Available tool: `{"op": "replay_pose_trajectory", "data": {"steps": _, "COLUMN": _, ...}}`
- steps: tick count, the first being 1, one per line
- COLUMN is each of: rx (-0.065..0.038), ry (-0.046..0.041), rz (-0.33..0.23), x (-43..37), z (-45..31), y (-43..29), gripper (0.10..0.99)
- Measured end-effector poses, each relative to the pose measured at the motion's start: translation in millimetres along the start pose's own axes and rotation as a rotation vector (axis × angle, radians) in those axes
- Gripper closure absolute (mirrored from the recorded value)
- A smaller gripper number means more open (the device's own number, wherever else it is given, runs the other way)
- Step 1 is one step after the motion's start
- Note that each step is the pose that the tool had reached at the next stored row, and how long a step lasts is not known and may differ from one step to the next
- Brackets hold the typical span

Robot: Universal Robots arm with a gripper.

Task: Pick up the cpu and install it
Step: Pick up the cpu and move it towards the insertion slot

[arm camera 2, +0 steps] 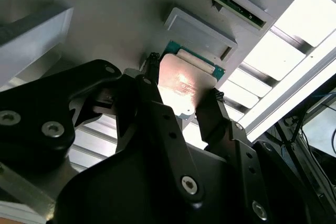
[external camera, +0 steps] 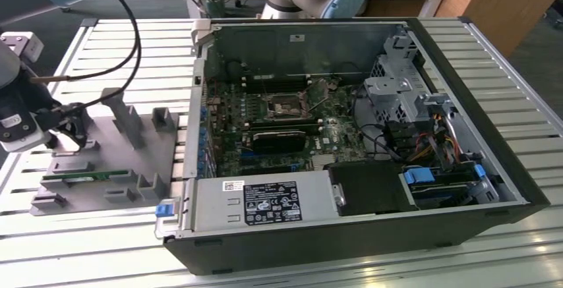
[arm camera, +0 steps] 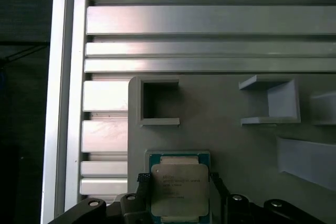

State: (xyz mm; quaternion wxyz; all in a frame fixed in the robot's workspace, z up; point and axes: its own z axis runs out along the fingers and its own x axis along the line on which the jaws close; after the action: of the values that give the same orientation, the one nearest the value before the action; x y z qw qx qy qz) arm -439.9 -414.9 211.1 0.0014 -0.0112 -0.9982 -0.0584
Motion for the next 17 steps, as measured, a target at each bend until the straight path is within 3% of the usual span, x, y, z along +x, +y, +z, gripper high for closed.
{"op": "replay_pose_trajectory", "data": {"steps": 17, "rx": 0.000, "ry": -0.0001, "rz": 0.000, "x": 0.0, "z": -6.1, "y": 0.8, "gripper": 0.553}}
